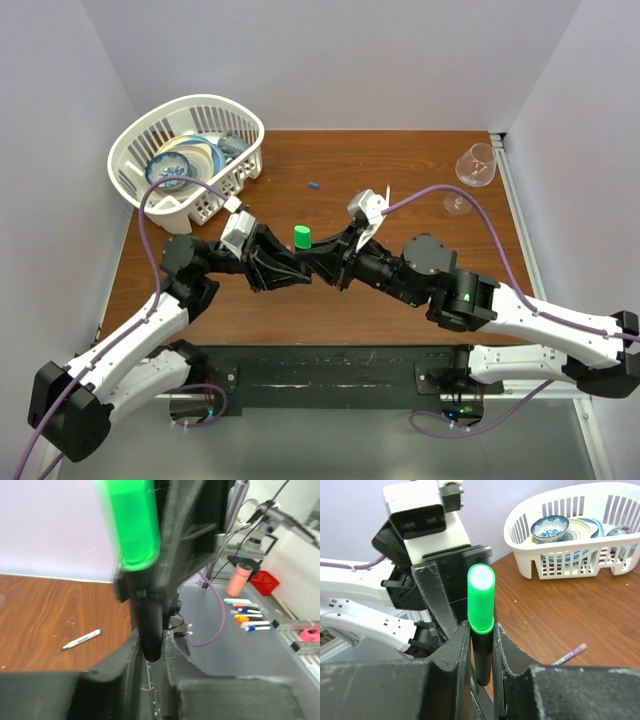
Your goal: Insert the pens into the pen caps
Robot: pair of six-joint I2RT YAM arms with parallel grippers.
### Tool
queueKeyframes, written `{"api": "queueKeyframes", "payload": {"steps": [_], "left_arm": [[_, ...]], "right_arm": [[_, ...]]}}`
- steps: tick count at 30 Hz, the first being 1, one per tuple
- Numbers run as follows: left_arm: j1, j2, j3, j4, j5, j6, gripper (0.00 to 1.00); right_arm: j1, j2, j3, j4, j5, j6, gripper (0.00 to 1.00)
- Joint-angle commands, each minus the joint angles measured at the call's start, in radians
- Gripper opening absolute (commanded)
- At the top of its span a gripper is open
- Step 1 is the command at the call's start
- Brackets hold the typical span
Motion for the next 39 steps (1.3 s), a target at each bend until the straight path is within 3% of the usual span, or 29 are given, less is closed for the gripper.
{"api": "queueKeyframes", "payload": {"steps": [1,4,6,9,14,17,20,22,23,25,26,31,39], "left_arm": [[-0.003,-0.011,-0.009,0.054,-0.041,0.005,0.02],[-0.003,-0.025,-0.012,0.085,-0.064,-0.006,0.00],[-0.001,-0.022,-0.011,0.094,-0.067,-0.015,0.00],[-0.003,-0.015,0.003,0.091,-0.058,-0.017,0.00],[-0.003,-0.007,0.012,0.079,-0.058,-0.014,0.00],[-0.003,-0.004,0.009,0.077,-0.058,-0.015,0.00],[-0.003,-0.002,0.012,0.076,-0.060,-0.018,0.00],[-0.003,-0.001,0.015,0.068,-0.055,-0.018,0.00],[-0.003,-0.005,0.015,0.053,-0.047,-0.011,0.22],[-0.003,-0.040,0.017,-0.057,-0.055,0.066,0.39],[-0.003,-0.057,0.018,-0.108,-0.069,0.101,0.65],[0.000,-0.163,0.086,-0.335,-0.171,0.221,0.72],[0.000,-0.151,0.218,-0.311,-0.302,0.043,0.73]], "right_arm": [[0.003,-0.015,0.030,0.050,0.010,0.015,0.00],[0.003,-0.012,0.018,0.055,-0.005,0.032,0.00],[0.005,-0.007,0.007,0.056,-0.008,0.052,0.15],[0.003,-0.002,-0.010,0.058,-0.022,0.064,0.29],[0.003,0.010,-0.048,0.065,-0.031,0.074,0.34],[0.003,0.011,-0.068,0.081,-0.032,0.081,0.29],[0.003,0.008,-0.085,0.099,-0.032,0.083,0.00],[0.005,-0.002,-0.094,0.118,-0.040,0.080,0.00],[0.003,-0.006,-0.096,0.119,-0.048,0.077,0.00],[0.003,-0.018,-0.077,0.072,-0.046,0.054,0.00],[0.003,-0.022,-0.051,0.050,-0.048,0.043,0.00],[0.003,-0.088,-0.030,-0.088,-0.109,0.017,0.00],[0.003,-0.090,-0.011,-0.191,-0.235,0.058,0.00]]}}
